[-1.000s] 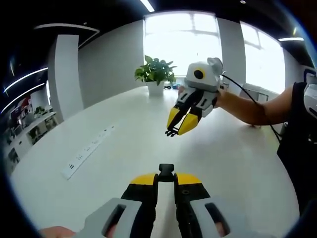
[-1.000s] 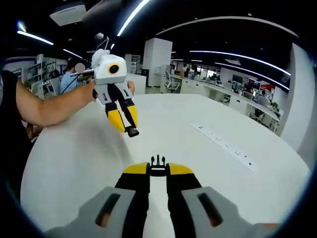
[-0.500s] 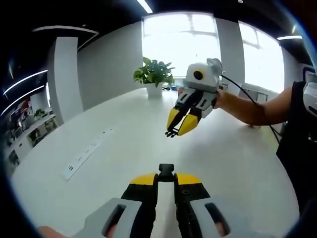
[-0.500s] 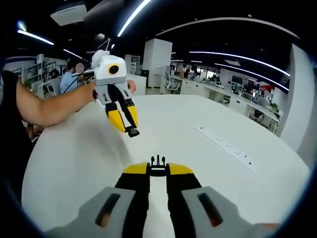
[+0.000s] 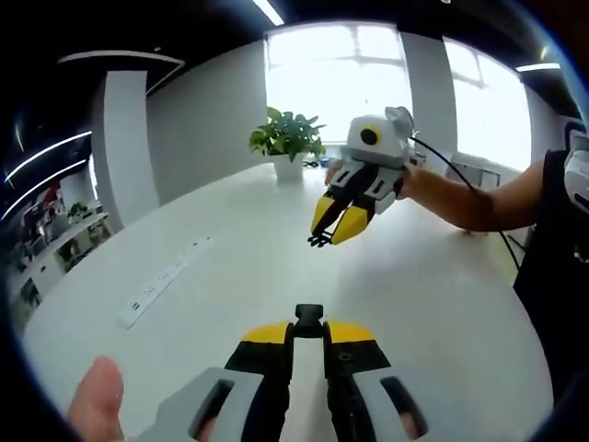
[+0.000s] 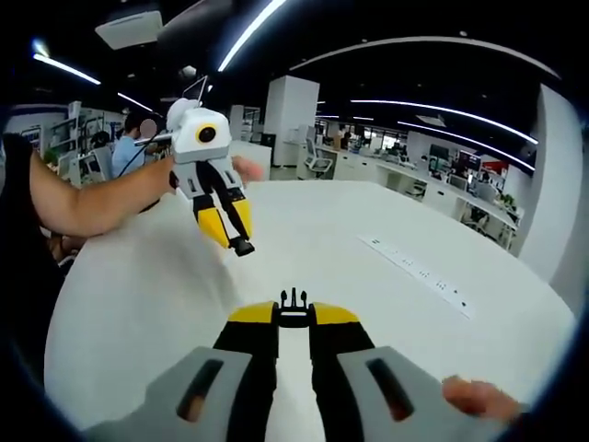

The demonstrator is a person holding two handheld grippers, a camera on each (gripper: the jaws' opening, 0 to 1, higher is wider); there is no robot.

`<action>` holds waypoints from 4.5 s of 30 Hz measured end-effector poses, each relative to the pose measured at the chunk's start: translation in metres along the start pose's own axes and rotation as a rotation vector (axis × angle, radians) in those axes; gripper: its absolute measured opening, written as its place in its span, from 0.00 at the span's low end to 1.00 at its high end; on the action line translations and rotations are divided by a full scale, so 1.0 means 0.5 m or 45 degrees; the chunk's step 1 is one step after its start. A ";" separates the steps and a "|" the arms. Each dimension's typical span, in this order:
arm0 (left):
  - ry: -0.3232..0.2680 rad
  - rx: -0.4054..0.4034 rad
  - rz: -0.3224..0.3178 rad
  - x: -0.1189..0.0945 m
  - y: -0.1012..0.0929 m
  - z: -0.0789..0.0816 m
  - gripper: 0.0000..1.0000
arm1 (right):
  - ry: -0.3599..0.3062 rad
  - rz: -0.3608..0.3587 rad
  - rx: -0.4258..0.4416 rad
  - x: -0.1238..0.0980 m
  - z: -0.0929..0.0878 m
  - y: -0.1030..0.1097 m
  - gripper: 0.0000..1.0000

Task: Snap the two parts of the plastic buckle together until the buckle closes and remains connected.

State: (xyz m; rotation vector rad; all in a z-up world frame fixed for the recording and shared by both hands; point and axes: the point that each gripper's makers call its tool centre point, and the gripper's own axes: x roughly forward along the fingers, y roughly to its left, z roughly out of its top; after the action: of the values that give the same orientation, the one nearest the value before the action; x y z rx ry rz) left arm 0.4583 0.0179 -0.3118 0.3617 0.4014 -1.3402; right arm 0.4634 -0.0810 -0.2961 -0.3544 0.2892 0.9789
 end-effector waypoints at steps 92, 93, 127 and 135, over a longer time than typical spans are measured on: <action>0.022 0.037 0.013 -0.037 -0.126 -0.033 0.11 | -0.017 -0.009 -0.012 -0.030 0.000 0.110 0.12; 0.022 0.038 0.012 -0.038 -0.128 -0.034 0.11 | -0.019 -0.008 -0.012 -0.031 0.001 0.112 0.12; 0.045 0.013 -0.047 -0.046 -0.186 -0.081 0.11 | 0.023 0.088 -0.028 -0.010 -0.030 0.176 0.12; 0.043 -0.002 -0.059 -0.045 -0.193 -0.083 0.11 | 0.033 0.104 -0.033 -0.011 -0.038 0.185 0.12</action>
State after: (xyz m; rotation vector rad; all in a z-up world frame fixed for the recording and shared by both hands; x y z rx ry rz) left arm 0.3565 0.0383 -0.3399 0.3763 0.4414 -1.3804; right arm 0.3810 -0.0461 -0.3261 -0.3818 0.3169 1.0596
